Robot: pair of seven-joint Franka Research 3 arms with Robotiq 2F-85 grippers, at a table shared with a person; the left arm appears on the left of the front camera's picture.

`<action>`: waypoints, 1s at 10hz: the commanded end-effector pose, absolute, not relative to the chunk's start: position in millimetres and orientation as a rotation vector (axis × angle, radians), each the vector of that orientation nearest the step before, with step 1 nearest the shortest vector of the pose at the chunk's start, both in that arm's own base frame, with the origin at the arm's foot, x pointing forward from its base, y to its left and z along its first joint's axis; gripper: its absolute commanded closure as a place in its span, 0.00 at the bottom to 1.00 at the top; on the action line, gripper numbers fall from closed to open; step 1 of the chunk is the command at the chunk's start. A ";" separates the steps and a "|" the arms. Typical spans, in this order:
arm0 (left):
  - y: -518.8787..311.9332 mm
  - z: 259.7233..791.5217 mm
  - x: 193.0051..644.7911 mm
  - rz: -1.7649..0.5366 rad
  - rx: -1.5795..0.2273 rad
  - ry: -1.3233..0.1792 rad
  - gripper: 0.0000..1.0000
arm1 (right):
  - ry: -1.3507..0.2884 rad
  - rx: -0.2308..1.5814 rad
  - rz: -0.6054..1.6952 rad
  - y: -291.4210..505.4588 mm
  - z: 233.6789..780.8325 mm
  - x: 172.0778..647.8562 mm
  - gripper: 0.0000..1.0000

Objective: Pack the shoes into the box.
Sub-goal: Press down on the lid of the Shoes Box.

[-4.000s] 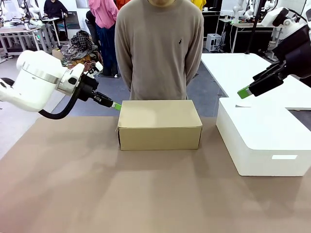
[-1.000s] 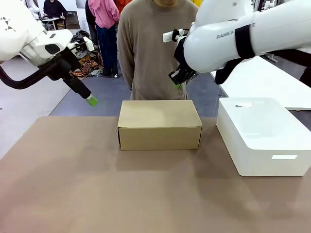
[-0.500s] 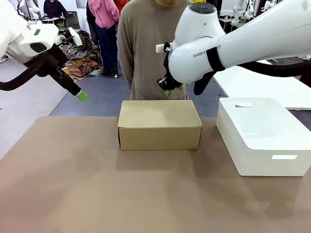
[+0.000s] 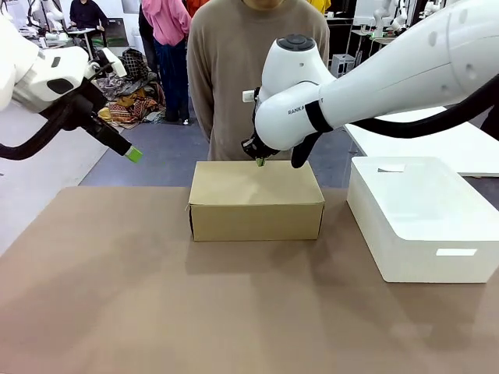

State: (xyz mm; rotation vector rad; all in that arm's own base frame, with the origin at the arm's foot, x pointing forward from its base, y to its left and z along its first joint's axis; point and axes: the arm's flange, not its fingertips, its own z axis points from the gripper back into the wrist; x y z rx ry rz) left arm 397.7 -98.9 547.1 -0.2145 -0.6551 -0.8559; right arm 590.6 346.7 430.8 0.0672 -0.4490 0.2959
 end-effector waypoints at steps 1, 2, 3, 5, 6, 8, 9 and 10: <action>-98.0 550.0 396.6 -0.853 -0.212 -0.647 0.00 | -0.498 0.026 0.220 356.2 422.0 604.1 1.00; -98.0 550.0 396.6 -0.853 -0.212 -0.647 0.00 | -0.487 0.024 0.214 357.0 415.1 607.6 1.00; -98.0 550.0 396.6 -0.853 -0.212 -0.647 0.00 | -0.462 0.021 0.219 357.6 407.4 609.7 1.00; -98.0 550.0 396.6 -0.853 -0.212 -0.647 0.00 | -0.403 0.049 0.227 357.9 395.6 612.6 1.00; -98.0 550.0 396.6 -0.853 -0.212 -0.647 0.00 | -0.388 0.055 0.228 357.2 394.3 611.8 1.00; -98.0 550.0 396.6 -0.853 -0.212 -0.647 0.00 | -0.411 0.088 0.236 346.3 420.1 600.4 1.00; -98.0 550.0 396.6 -0.853 -0.212 -0.647 0.00 | -0.455 0.100 0.241 339.0 442.4 589.2 1.00; -98.0 550.0 396.6 -0.853 -0.212 -0.647 0.00 | -0.490 0.102 0.252 332.7 461.1 577.2 1.00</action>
